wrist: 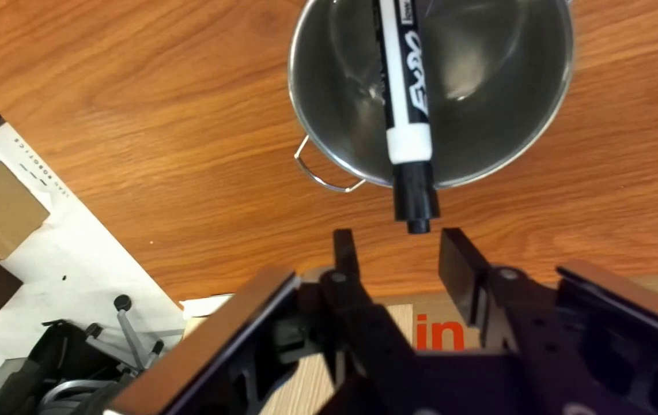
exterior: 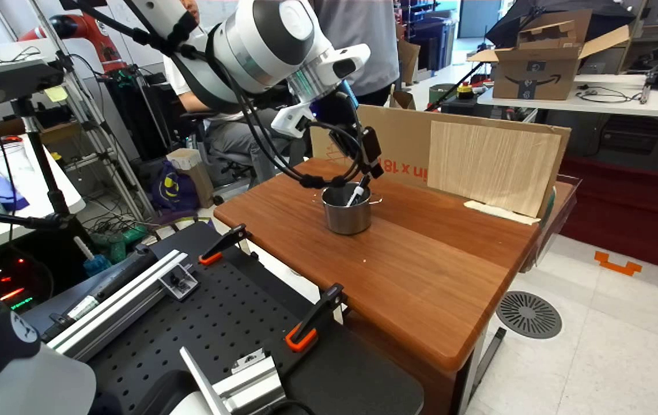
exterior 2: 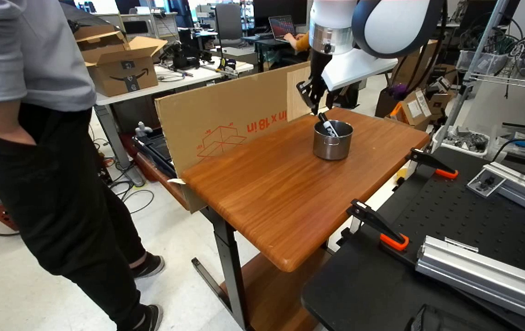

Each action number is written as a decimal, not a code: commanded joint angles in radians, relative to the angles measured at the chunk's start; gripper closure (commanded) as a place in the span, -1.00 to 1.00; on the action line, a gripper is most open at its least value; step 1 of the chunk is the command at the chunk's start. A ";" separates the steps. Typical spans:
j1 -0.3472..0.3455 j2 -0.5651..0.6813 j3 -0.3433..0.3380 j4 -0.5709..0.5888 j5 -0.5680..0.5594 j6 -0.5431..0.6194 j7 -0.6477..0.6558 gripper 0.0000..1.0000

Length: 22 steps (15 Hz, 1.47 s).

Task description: Put the black marker inside the silver pot

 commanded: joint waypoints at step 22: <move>0.086 -0.166 -0.128 -0.043 -0.102 -0.008 -0.017 -1.00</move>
